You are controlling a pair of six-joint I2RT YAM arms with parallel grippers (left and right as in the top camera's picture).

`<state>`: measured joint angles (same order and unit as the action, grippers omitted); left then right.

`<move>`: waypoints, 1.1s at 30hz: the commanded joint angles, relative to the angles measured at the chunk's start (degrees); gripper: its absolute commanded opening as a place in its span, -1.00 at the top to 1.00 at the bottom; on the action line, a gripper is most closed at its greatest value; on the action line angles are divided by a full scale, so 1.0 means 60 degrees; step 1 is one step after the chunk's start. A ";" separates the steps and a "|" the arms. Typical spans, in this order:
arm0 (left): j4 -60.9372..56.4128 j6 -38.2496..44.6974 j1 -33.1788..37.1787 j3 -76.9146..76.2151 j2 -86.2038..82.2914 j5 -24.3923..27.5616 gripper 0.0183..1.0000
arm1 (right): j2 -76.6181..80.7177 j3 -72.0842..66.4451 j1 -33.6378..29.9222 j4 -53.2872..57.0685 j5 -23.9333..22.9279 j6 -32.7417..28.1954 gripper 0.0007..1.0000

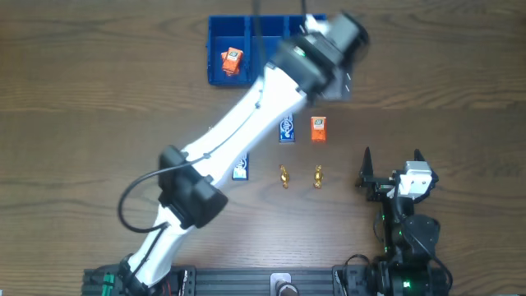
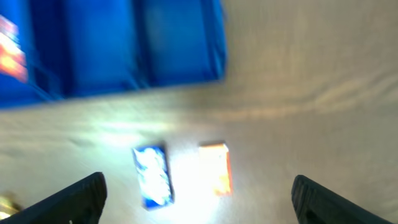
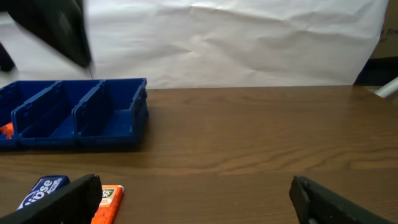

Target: Sort Candies Into Trays

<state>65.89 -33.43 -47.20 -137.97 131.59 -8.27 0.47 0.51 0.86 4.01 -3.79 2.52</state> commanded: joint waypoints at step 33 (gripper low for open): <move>-0.1472 -0.1257 -0.0204 0.1038 0.1920 0.0579 0.36 | -0.0051 -0.0011 -0.0058 0.0055 0.0011 -0.0080 -1.00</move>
<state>57.01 -41.80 -50.02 -131.09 147.30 -1.48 0.47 0.51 0.86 4.03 -3.79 2.50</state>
